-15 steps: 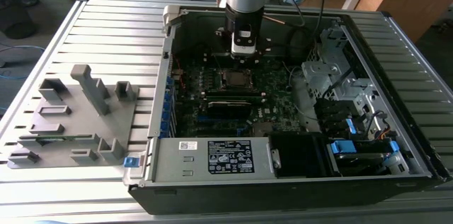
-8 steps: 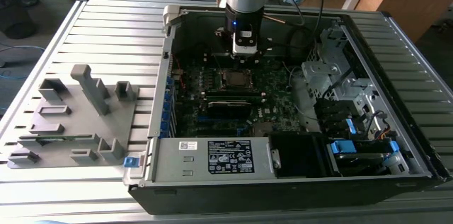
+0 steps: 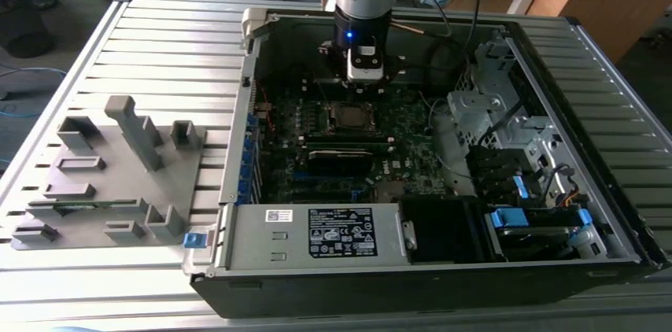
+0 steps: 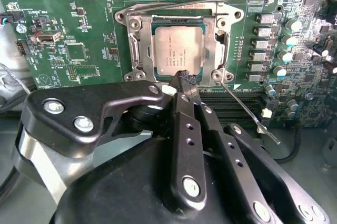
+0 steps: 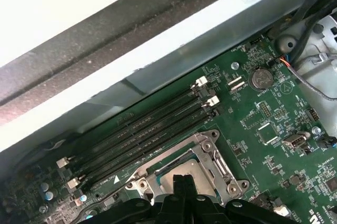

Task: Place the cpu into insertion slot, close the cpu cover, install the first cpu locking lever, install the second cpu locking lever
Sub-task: 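Close the cpu cover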

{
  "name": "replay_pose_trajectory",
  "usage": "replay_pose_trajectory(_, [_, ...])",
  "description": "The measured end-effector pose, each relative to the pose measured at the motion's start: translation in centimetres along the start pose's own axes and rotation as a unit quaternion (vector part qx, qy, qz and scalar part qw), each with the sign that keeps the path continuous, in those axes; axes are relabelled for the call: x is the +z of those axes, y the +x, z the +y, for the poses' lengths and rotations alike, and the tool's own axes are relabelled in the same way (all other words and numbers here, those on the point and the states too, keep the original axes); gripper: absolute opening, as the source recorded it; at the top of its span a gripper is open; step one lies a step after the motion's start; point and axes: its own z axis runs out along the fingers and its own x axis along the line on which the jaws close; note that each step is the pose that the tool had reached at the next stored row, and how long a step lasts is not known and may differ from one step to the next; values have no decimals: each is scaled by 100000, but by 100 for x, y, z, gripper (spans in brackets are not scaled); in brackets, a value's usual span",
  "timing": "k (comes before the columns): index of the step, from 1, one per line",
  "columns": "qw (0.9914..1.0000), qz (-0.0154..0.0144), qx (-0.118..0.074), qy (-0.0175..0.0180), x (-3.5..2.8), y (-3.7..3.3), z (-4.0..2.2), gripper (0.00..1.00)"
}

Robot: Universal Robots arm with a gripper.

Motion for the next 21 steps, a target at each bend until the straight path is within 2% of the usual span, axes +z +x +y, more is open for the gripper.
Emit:
replay_pose_trajectory(8, [100000,13,-126,-4,0,0,0,11])
replay_pose_trajectory(12, [99967,183,-2563,-54,0,0,0,11])
replay_pose_trajectory(16, [99859,374,-5296,-110,0,0,0,11])
replay_pose_trajectory(21, [99852,387,-5421,-116,0,0,0,11])
